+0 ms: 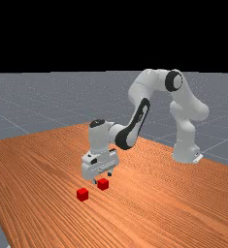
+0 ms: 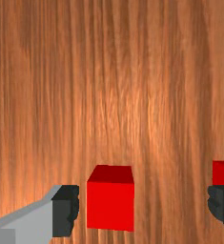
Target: Stack all the cube
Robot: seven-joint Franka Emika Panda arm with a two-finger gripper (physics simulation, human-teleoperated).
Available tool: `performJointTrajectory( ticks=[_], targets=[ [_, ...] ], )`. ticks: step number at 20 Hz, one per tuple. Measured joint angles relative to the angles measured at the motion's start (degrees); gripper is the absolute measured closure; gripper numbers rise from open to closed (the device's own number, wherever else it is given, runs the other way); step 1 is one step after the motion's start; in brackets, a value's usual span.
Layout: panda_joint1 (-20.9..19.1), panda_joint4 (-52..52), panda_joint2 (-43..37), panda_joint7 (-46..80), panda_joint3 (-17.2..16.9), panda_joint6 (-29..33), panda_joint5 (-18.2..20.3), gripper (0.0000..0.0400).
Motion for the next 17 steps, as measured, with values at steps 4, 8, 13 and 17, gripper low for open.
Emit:
performJointTrajectory(
  ticks=[4, 8, 13, 17],
  targets=[
    [0.02, 2.28, 3.51, 0.06, -0.01, -0.07, -0.03, 0.0],
    [0.02, 1.27, 3.58, 0.03, 0.08, 4.12, 0.09, 0.0],
    [-0.13, 1.04, 3.46, -0.12, 0.07, 5.41, 0.13, 0.0],
    [0.0, 2.93, 4.52, -0.06, 0.1, 4.33, 0.1, 0.0336]
  ],
)
